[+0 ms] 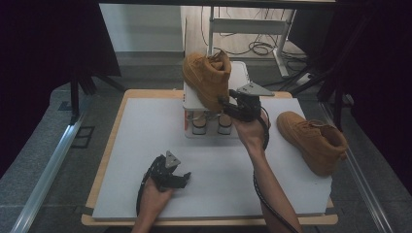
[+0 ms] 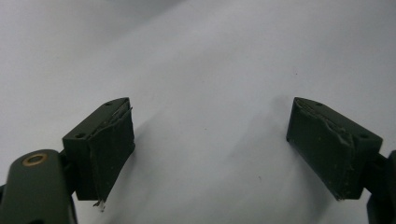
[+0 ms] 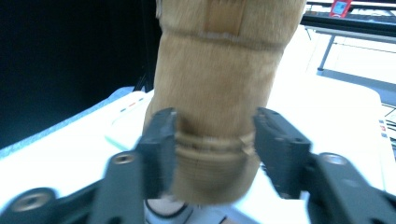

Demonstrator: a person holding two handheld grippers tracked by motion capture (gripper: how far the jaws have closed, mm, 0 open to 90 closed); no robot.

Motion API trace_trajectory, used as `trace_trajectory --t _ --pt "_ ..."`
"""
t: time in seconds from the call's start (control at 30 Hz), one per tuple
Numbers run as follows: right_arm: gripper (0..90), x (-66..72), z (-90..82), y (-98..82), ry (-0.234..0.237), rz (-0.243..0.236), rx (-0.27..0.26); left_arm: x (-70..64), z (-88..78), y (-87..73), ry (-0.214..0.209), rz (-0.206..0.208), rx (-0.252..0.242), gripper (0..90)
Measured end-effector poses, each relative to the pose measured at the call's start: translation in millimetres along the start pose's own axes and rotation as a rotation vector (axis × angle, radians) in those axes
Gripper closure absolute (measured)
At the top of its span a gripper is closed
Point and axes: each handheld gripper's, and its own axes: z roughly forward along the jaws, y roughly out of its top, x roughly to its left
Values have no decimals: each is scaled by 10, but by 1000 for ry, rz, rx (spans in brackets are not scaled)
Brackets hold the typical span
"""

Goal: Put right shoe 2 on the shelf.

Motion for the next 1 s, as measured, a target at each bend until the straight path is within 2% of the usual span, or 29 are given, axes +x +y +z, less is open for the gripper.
trace_trajectory --t 0.07,0.1,0.13,0.17,0.33,0.53,0.77,0.87,1.0 --pt "626 7 -24 -42 3 -13 14 0 0 0 0 0 0 149" --pt "626 7 -24 -42 3 -13 14 0 0 0 0 0 0 149" --pt "706 20 -45 -83 5 -32 15 -4 2 0 1 -4 -4 149" --pt "747 25 -55 -112 9 -35 18 -5 2 -1 1 -4 -4 149" --pt "885 24 -62 -206 37 -39 31 -5 2 -1 1 -3 -5 149" --pt "896 -5 -41 -246 63 -17 33 -5 2 0 1 -2 -4 149" --pt "895 10 -24 -218 71 -52 41 1 3 0 -4 -7 -3 149" --pt "892 54 19 -207 93 -69 39 0 4 0 -3 -7 -3 149" --pt "893 102 66 -187 98 -95 41 -1 3 1 -1 -6 -4 149"
